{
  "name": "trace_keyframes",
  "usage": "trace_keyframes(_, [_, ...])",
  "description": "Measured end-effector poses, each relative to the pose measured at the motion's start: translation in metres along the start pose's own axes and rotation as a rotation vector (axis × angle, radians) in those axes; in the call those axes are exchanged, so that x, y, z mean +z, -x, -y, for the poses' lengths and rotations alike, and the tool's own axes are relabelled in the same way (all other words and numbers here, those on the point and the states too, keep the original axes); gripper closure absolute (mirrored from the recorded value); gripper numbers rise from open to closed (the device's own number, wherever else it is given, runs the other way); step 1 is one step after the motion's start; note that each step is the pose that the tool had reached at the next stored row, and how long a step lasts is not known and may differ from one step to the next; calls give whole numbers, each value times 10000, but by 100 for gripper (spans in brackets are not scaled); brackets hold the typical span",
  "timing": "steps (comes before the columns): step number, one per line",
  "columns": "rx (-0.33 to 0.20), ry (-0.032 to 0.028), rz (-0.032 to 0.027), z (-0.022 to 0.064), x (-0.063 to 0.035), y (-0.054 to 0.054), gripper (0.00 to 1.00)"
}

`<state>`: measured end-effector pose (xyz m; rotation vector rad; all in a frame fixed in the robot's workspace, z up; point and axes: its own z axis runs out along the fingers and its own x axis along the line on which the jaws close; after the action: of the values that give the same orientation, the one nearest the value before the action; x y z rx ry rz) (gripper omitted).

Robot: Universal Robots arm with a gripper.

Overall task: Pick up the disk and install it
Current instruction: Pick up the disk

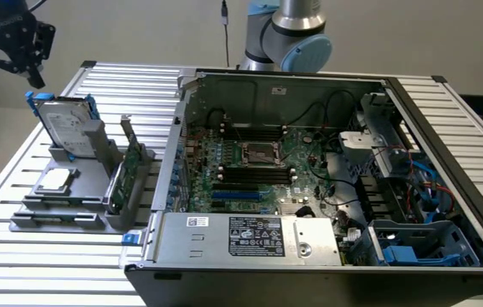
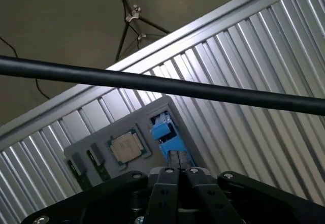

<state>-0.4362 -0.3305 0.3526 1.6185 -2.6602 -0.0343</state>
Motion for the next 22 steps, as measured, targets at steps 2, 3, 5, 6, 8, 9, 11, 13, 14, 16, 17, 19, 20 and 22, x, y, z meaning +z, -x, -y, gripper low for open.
trace_keyframes(2, [-370, -4, -12, 0, 2, 0, 89])
trace_keyframes(3, [-550, -7, -18, 0, 2, 0, 89])
trace_keyframes(5, [-905, -13, -28, 0, 3, 0, 89])
trace_keyframes(6, [-1083, -15, -34, 0, 3, -1, 89])
trace_keyframes(8, [-1460, -19, -47, 0, 3, 0, 89])
trace_keyframes(9, [-1639, -21, -53, 0, 3, 0, 89])
trace_keyframes(11, [-1998, -25, -65, 0, 3, 0, 89])
trace_keyframes(13, [-2349, -29, -77, 0, 3, 1, 89])
trace_keyframes(14, [-2524, -31, -83, 0, 2, 1, 89])
trace_keyframes(16, [-2884, -35, -94, 0, 3, 1, 89])
trace_keyframes(17, [-3058, -38, -99, -1, 3, 2, 89])
trace_keyframes(19, [-3379, -41, -107, -1, 3, 2, 89])
trace_keyframes(20, [-3505, -41, -110, -2, 3, 4, 89])
trace_keyframes(22, [-3728, -42, -110, -4, 3, 5, 89])
